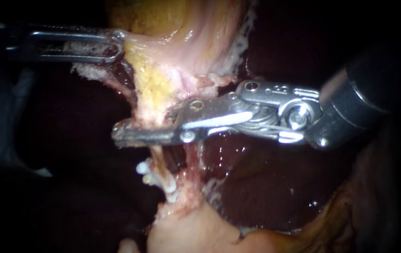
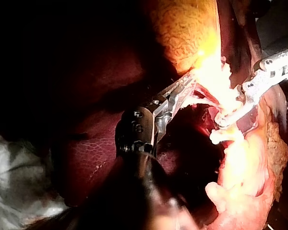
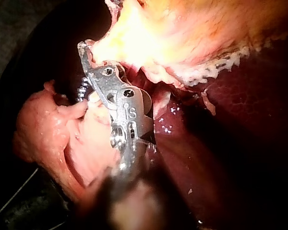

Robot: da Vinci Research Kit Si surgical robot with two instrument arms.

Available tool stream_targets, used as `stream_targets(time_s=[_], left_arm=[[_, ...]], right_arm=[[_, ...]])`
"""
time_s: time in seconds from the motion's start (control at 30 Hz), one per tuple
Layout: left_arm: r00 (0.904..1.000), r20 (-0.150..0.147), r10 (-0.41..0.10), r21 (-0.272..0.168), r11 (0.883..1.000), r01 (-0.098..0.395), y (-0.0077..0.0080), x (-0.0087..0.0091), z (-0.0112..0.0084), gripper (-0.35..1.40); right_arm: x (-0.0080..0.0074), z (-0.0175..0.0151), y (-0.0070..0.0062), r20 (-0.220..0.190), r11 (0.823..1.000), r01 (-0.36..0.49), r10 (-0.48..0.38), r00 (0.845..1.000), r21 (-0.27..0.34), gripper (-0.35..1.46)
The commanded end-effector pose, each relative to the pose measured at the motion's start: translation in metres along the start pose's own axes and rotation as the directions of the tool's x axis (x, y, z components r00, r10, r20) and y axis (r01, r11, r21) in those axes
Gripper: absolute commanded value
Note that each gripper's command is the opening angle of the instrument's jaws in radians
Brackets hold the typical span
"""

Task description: Clipping third clip left tube

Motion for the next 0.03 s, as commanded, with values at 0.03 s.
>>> stream_targets(time_s=[0.03], left_arm=[[1.0000,0.000,-0.001,0.000,1.000,0.001,0.0000,0.0000,0.0000,-0.35]], right_arm=[[0.0000,0.0000,0.0000,0.000,1.000,-0.002,0.002,1.000,-0.001,-0.35]])
